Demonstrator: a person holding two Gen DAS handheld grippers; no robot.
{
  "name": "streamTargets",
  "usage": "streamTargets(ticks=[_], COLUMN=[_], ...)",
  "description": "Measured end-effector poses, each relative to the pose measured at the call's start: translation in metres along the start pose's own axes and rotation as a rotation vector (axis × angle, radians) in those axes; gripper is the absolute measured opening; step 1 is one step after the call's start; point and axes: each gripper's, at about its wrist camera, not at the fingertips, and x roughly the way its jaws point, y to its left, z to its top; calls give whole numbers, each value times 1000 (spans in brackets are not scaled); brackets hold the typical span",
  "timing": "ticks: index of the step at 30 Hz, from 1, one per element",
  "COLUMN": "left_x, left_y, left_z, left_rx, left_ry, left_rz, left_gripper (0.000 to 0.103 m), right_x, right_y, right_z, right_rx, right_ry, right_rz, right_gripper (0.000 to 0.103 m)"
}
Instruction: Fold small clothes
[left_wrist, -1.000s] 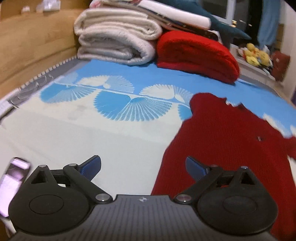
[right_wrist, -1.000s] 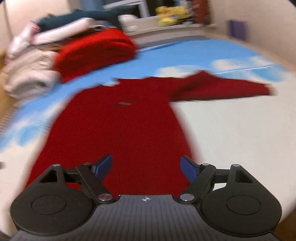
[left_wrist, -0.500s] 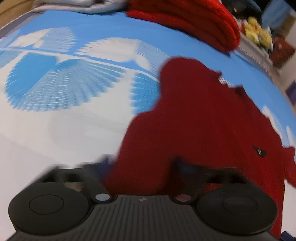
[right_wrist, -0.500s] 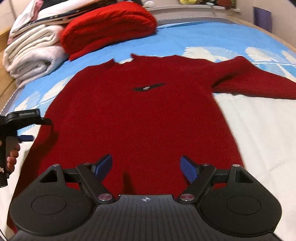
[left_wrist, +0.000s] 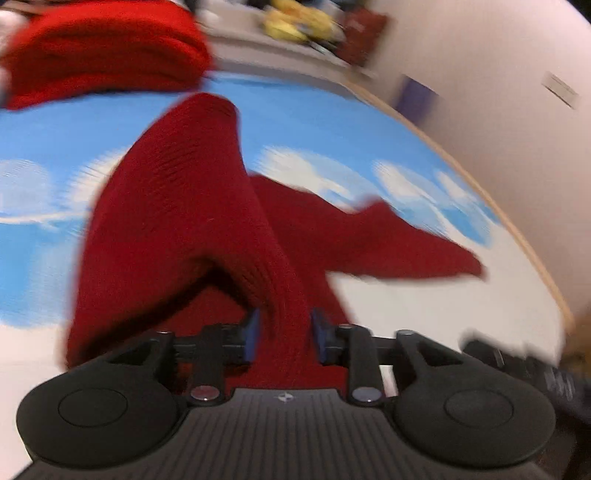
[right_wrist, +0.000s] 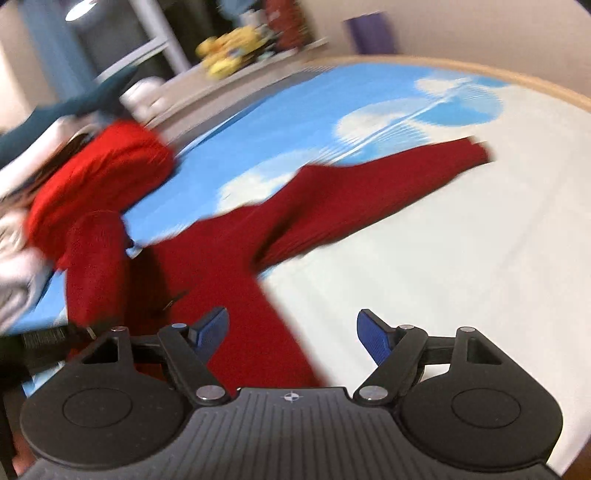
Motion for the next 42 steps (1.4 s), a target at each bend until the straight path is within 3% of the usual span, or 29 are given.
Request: streamTargets(ticks=[3, 6, 9, 11, 13, 16, 20, 22, 23, 24, 27, 29, 34, 39, 42], left_x=[2, -19, -35, -37, -41, -37, -30, -19, -14, -10, -6, -13, -34, -20, -5], left_y=[-5, 19, 58, 88, 113, 130, 123, 118, 117, 119, 129, 130, 115, 123, 129], left_z=[-14, -16, -12, -12, -18, -29, -41, -44, -46, -48, -43, -39, -29, -22, -27], left_rx=[-28, -78, -146, -175, -194, -198, -135, -117, -120, -137, -212, -223, -138, -148, -172], left_ry=[12, -77, -148, -160, -141, -81, -14, -10, -19, -22, -55, -86, -243, -217, -164], left_rz=[-99, -85, 26, 128, 180, 161, 92, 123, 128, 130, 140, 135, 192, 260, 292], left_gripper=[58, 75, 76, 76, 76, 76, 80, 76, 55, 43, 26, 23, 16, 16, 28], right_x=[1, 2, 5, 5, 8, 9, 10, 12, 13, 14, 17, 18, 13, 13, 14], right_y=[-24, -32, -28, -26, -24, -17, -12, -11, -11, -11, -12, -11, -9, -9, -9], right_z=[6, 6, 5, 4, 4, 1, -1, -3, -3, -3, -4, -4, -5, -6, -7], right_rx=[54, 69, 52, 48, 47, 38, 27, 28, 29, 29, 25, 24, 16, 18, 21], right_ry=[-10, 10, 24, 30, 43, 61, 70, 75, 79, 81, 87, 92, 79, 87, 94], right_rz=[-42, -35, -17, -7, 9, 26, 27, 22, 20, 18, 8, 9, 25, 27, 32], right_gripper=[79, 79, 79, 79, 79, 79, 79, 79, 79, 79, 79, 79, 79, 79, 79])
